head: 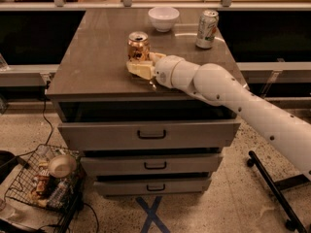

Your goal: Place orange can upright

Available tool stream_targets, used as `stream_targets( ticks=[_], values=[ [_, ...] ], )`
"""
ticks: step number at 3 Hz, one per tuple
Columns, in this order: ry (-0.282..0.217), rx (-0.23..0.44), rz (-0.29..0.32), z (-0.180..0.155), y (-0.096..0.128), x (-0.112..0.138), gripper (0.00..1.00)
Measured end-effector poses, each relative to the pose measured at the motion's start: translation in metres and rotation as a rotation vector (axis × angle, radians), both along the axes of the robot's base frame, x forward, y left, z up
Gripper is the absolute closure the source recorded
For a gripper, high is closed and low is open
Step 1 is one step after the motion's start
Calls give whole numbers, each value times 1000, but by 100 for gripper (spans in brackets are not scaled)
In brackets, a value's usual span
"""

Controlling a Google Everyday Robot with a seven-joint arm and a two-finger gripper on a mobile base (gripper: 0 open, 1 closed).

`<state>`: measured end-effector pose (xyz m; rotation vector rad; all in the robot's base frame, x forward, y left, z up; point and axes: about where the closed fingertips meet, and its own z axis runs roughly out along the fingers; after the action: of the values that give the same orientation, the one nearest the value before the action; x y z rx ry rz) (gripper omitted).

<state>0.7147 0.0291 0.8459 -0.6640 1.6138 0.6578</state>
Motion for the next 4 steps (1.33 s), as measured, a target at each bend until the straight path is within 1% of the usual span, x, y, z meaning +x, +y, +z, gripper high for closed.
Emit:
stream_targets(
  ticks=[1, 3, 4],
  values=[
    [0, 0, 0, 1, 0, 0, 55],
    [0, 0, 0, 1, 0, 0, 9],
    [0, 0, 3, 1, 2, 0, 0]
  ],
)
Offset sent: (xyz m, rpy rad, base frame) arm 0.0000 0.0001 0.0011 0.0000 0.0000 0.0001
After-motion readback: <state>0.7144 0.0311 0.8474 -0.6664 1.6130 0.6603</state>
